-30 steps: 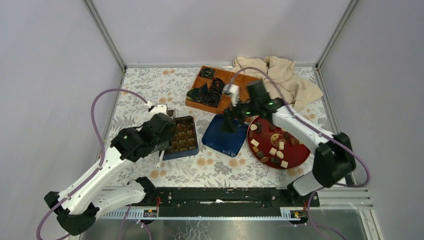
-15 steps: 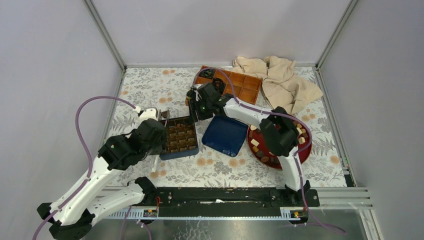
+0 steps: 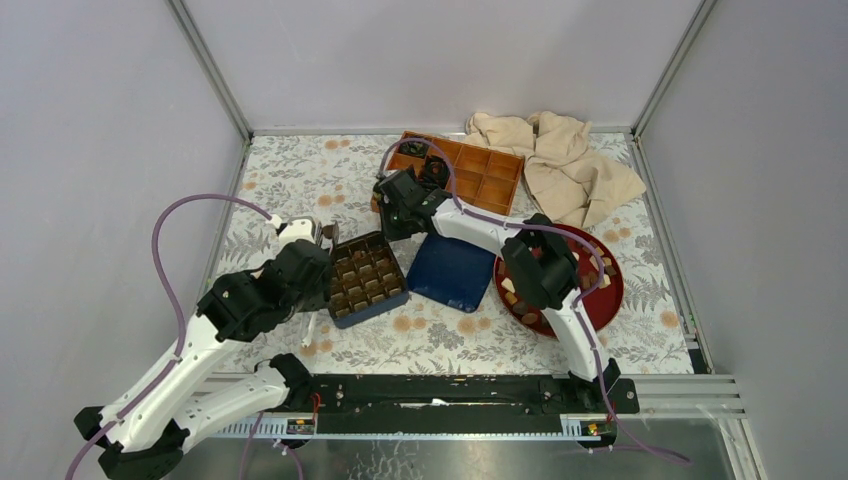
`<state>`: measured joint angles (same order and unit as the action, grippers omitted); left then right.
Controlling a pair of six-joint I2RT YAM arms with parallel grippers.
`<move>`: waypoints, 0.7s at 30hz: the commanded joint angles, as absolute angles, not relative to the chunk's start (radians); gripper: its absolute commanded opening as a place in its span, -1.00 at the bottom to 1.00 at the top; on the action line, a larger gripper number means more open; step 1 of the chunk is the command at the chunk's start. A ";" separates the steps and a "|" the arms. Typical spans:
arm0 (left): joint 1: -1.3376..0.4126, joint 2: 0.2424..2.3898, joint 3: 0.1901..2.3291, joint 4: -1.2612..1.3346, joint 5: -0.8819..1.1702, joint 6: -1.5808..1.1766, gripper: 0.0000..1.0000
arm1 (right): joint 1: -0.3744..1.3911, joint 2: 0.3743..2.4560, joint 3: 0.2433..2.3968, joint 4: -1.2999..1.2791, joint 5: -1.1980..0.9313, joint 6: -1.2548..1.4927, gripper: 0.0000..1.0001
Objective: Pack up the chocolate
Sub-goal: Adjust the packing box at the center of the board.
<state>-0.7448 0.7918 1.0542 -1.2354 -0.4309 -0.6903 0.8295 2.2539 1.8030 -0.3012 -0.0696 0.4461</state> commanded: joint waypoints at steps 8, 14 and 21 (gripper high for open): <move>-0.738 0.770 1.067 -1.221 -0.447 -0.700 -1.00 | 0.859 2.277 1.883 -0.264 0.039 0.409 -0.94; -0.738 0.753 1.083 -1.212 -0.454 -0.690 -1.00 | 0.883 2.237 1.962 -0.261 0.132 0.297 -1.00; -0.738 0.737 1.107 -1.212 -0.473 -0.680 -1.00 | 0.935 2.169 1.989 -0.206 0.308 0.105 -1.00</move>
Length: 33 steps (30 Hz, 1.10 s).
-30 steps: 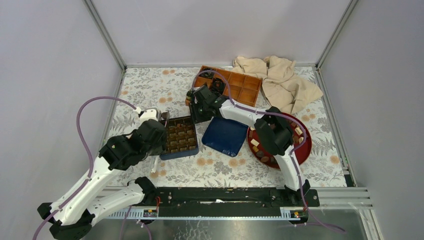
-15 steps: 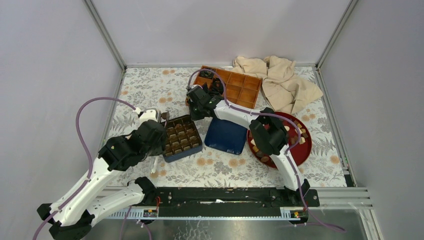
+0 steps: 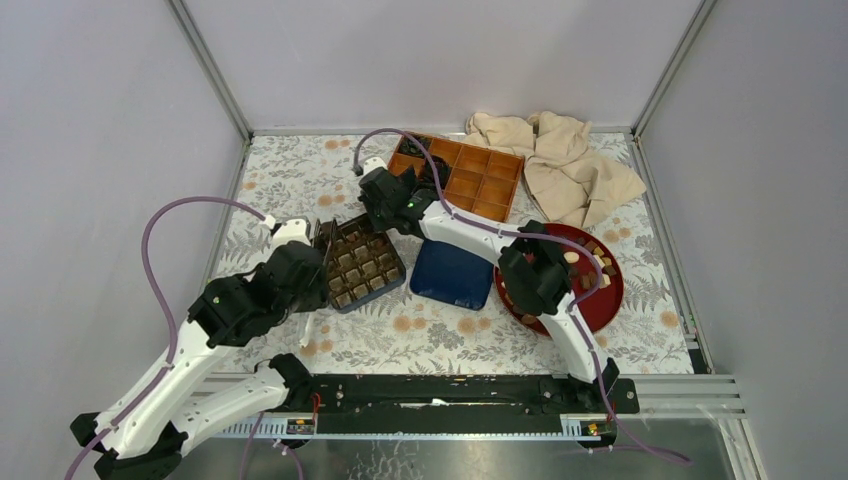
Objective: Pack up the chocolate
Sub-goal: Adjust the packing box at the center of the board.
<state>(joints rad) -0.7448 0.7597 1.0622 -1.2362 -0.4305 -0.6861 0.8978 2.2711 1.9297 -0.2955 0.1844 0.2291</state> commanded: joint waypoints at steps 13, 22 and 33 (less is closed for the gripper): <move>-0.739 0.672 1.075 -1.185 -0.444 -0.678 -1.00 | 0.992 2.069 1.966 -0.135 0.482 -0.063 -1.00; -0.738 0.647 1.043 -1.117 -0.368 -0.662 -1.00 | 0.988 2.050 1.972 -0.229 0.339 0.092 -1.00; -0.738 0.655 0.946 -1.041 -0.313 -0.678 -1.00 | 0.898 2.186 1.958 -0.257 0.067 0.296 -0.97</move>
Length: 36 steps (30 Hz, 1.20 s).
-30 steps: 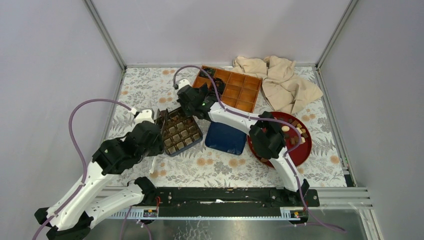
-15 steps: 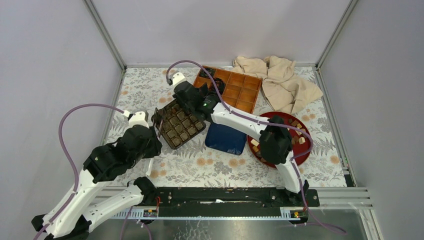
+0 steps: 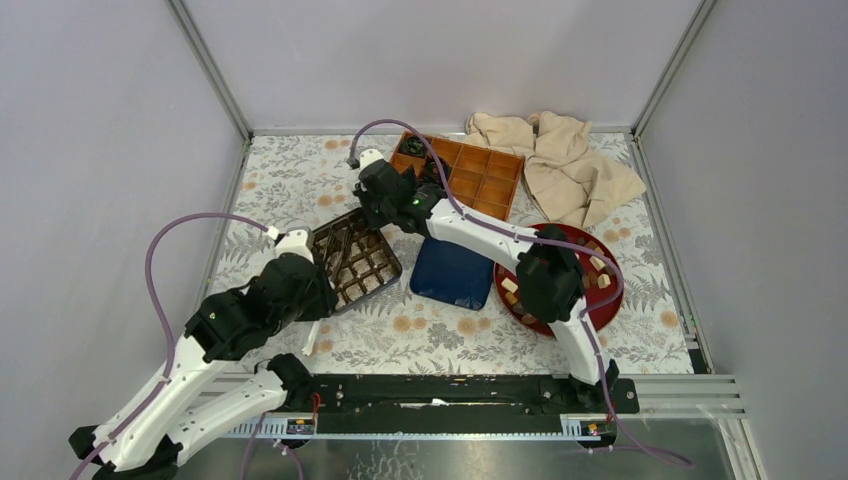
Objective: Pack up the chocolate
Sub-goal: Adjust the packing box at the center of the board.
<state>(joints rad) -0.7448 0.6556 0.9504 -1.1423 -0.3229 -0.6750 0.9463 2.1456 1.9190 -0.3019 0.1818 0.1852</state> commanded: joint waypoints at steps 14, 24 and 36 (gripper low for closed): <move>-0.737 0.745 0.969 -1.060 -0.319 -0.696 -1.00 | 0.873 2.237 1.908 -0.244 0.009 0.313 -0.88; -0.738 0.692 1.104 -1.094 -0.351 -0.690 -1.00 | 0.864 2.107 2.023 -0.290 0.150 0.150 -0.96; -0.739 0.638 1.181 -1.086 -0.386 -0.671 -1.00 | 0.915 1.888 1.870 -0.155 0.342 -0.094 -0.99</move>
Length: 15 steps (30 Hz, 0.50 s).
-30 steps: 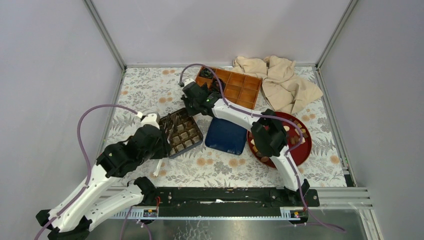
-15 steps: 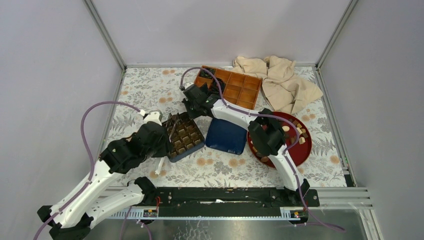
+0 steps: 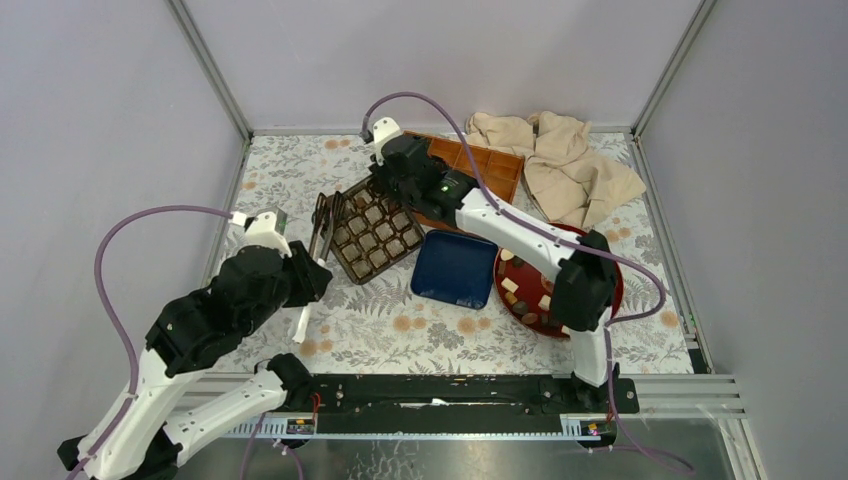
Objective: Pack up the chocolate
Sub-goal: Adjust the packing box at the center of the board.
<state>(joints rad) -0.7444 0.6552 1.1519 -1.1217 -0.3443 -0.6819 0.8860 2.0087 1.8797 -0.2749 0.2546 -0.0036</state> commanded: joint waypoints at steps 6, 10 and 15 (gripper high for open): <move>-0.739 0.615 1.197 -1.076 -0.389 -0.662 -1.00 | 0.937 1.826 1.839 -0.082 0.455 -0.238 -0.99; -0.738 0.613 1.207 -1.072 -0.385 -0.656 -1.00 | 0.947 1.796 1.799 -0.025 0.502 -0.307 -0.99; -0.737 0.603 1.216 -1.069 -0.377 -0.652 -1.00 | 0.954 1.773 1.768 0.025 0.545 -0.347 -0.99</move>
